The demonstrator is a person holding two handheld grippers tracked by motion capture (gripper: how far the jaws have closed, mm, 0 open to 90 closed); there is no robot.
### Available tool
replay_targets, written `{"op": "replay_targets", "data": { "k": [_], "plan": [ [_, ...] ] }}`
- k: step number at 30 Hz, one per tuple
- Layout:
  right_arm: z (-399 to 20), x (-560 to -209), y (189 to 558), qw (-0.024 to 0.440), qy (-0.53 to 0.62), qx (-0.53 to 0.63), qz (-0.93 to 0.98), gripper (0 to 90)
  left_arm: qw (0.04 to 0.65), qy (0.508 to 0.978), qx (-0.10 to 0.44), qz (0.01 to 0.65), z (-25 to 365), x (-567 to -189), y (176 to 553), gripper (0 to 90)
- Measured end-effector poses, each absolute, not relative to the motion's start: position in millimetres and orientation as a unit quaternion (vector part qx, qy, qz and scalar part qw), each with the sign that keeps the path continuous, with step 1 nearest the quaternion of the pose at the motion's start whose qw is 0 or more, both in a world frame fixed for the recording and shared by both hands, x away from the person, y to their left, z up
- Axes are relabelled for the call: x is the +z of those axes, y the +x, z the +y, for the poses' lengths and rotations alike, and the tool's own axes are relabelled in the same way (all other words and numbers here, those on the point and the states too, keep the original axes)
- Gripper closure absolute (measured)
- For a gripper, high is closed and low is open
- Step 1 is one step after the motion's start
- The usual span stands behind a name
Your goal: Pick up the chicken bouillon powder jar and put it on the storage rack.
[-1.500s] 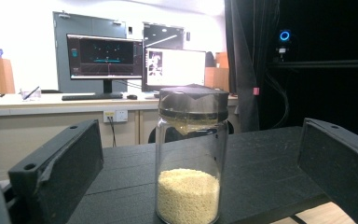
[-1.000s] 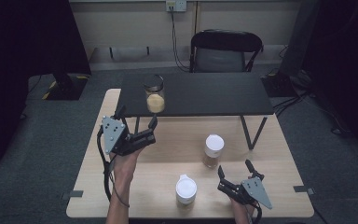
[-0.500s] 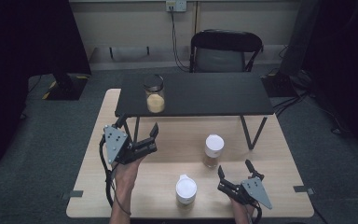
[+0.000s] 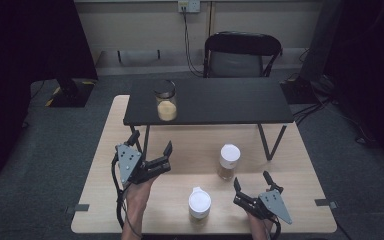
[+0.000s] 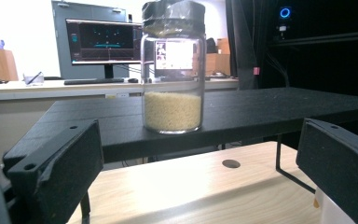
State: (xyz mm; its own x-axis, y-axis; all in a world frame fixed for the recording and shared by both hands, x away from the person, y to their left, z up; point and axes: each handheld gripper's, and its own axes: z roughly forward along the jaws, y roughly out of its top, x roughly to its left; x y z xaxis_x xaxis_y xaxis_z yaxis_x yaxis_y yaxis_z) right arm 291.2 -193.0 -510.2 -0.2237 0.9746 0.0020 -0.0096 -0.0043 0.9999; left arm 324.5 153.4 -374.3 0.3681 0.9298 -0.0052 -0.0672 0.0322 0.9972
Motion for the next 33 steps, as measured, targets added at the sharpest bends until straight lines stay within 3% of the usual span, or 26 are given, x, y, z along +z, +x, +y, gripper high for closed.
{"op": "replay_targets", "data": {
  "k": [33],
  "plan": [
    [-193.0, -510.2, 291.2, 0.442, 0.439, 0.556, 0.55, 0.8, 0.609, 0.549, 0.422, 0.387, 167.9, -416.7, 311.2, 0.0]
  ]
}}
